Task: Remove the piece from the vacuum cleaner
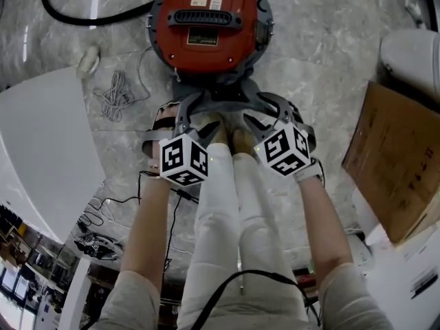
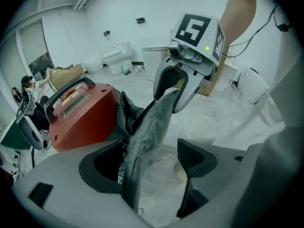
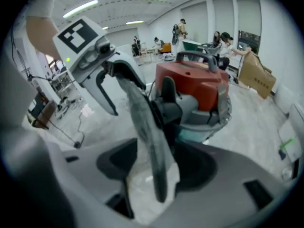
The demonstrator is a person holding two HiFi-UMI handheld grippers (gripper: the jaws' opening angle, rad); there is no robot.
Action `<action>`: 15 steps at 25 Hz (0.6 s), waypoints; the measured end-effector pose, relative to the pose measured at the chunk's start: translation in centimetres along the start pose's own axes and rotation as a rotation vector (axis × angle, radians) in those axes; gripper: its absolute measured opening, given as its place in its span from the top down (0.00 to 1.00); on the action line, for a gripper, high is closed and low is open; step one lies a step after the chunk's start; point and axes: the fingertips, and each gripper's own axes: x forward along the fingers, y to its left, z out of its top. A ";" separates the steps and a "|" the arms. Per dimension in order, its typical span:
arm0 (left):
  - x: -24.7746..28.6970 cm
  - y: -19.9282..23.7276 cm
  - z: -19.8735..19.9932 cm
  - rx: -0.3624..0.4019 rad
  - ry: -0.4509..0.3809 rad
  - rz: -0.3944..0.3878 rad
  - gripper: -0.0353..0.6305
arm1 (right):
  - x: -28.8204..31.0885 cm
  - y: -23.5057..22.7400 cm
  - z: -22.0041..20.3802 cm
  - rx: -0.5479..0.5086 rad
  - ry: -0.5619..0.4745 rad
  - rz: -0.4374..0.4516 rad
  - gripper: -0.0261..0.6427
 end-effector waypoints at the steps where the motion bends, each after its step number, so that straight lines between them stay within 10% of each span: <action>1: 0.4 -0.2 -0.1 0.012 0.012 0.001 0.41 | 0.3 -0.1 -0.1 -0.015 0.015 -0.009 0.61; 5: 0.7 0.7 -0.2 -0.013 0.022 0.048 0.43 | 0.6 -0.1 0.6 -0.059 0.009 -0.017 0.62; 7: 0.3 1.5 0.1 -0.048 -0.003 0.079 0.65 | 0.4 -0.1 1.0 -0.079 -0.008 -0.026 0.77; 15: 0.2 0.7 -0.3 -0.095 -0.025 0.085 0.89 | -0.4 0.2 1.7 -0.166 -0.009 -0.063 0.90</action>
